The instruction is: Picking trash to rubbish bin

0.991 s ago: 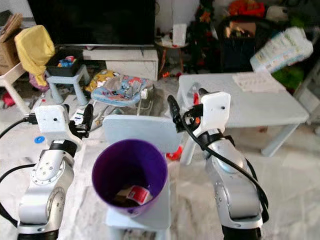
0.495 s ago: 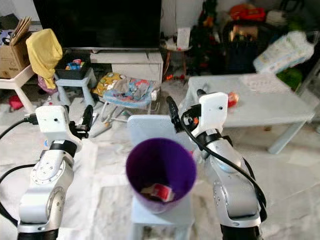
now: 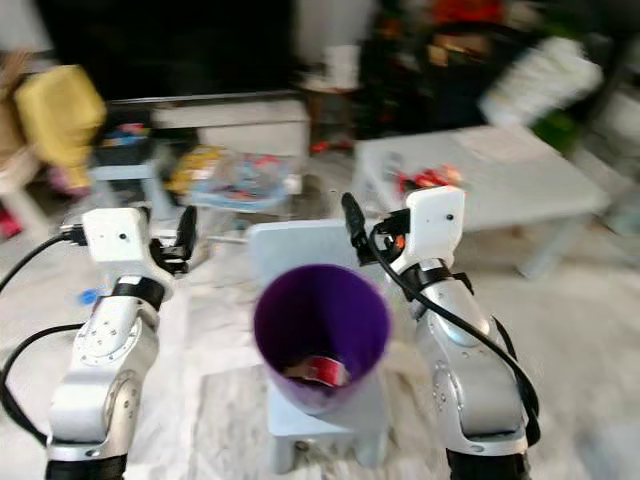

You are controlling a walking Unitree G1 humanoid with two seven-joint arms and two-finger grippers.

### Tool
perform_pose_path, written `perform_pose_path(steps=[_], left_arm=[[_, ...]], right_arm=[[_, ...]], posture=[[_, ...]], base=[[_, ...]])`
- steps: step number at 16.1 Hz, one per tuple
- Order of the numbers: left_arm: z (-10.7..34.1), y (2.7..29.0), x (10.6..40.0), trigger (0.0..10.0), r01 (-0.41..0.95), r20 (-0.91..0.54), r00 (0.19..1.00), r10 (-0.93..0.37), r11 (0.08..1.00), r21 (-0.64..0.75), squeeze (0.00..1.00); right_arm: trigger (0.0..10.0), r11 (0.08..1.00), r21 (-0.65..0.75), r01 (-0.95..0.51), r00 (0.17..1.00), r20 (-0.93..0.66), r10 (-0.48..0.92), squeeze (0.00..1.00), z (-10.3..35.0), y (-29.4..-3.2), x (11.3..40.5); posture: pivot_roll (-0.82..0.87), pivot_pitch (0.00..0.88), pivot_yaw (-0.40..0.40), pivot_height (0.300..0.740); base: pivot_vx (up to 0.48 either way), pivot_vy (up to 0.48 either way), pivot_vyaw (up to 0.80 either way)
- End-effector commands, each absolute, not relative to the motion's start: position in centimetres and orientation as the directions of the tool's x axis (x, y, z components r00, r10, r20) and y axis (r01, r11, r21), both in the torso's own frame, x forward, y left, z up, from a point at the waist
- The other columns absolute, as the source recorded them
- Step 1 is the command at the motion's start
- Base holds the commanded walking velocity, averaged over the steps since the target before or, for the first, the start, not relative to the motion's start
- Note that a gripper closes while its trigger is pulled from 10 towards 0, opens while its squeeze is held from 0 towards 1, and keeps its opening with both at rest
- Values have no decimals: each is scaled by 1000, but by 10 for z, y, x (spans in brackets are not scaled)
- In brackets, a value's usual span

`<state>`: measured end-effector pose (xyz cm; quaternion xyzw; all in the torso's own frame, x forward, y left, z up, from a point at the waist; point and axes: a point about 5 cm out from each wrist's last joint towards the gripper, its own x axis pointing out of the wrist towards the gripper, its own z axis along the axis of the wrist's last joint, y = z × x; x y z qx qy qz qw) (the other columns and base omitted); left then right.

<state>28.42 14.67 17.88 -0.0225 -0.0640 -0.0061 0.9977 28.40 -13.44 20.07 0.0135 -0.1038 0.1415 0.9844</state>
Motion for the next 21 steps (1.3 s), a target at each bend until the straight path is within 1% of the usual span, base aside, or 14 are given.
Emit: perform_pose_path(steps=[1, 4, 12, 21], left_arm=[[180, 145, 286, 10000, 29, 126, 992, -22, 998, -48, 0], [182, 147, 290, 10000, 48, 129, 991, -38, 996, -79, 0], [183, 142, 291, 10000, 79, 135, 989, -67, 993, -87, 0], [183, 143, 292, 10000, 78, 136, 989, -65, 993, -92, 0]], right_arm=[[10000, 961, -1, -275, 941, 207, 269, 0, 202, -136, 285], [10000, 962, -1, -272, 941, 206, 267, 0, 202, -136, 285], [10000, 963, 0, -270, 942, 205, 264, 0, 202, -136, 285], [10000, 964, 1, -267, 944, 201, 262, 0, 201, -136, 285]], posture=[[-39, 28, -45, 740], [-42, 30, -44, 740], [-45, 30, -42, 740], [-42, 29, -42, 740]], base=[[0, 0, -800], [0, 0, -800], [0, 0, -800], [0, 0, -800]])
